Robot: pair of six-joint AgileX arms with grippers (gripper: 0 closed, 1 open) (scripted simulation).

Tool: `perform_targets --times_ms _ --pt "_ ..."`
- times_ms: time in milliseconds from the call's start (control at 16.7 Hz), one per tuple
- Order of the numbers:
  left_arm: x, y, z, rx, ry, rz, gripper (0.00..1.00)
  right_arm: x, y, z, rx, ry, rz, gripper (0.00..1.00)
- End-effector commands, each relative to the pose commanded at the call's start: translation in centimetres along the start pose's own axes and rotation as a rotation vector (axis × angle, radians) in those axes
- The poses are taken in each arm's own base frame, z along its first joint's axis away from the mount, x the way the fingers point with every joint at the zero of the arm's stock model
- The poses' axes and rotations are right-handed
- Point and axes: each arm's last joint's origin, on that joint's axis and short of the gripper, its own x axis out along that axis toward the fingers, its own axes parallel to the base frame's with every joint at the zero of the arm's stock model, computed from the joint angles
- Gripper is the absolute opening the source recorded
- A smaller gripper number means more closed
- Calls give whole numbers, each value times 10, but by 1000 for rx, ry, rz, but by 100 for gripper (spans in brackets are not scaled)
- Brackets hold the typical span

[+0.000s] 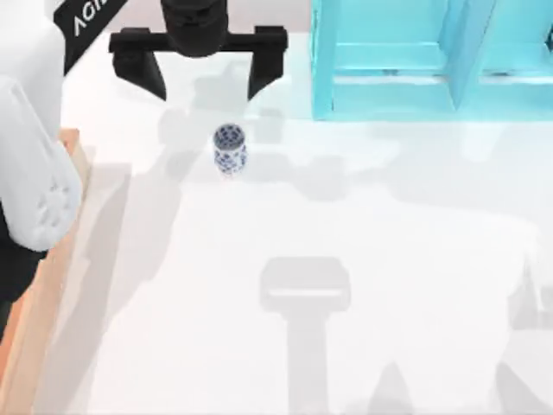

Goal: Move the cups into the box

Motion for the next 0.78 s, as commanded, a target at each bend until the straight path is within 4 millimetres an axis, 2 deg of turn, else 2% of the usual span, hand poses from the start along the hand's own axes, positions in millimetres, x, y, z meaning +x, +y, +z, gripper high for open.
perform_targets --times_ms 60,180,540,780 --pt "6 -16 -2 -1 -9 -5 100 0 0 0 0 0 0 100" --pt "13 -33 -5 -1 -18 -10 100 0 0 0 0 0 0 100" --pt "17 -34 -4 -2 -16 -11 100 0 0 0 0 0 0 100" --pt "47 -36 -1 -1 -19 -11 100 0 0 0 0 0 0 100"
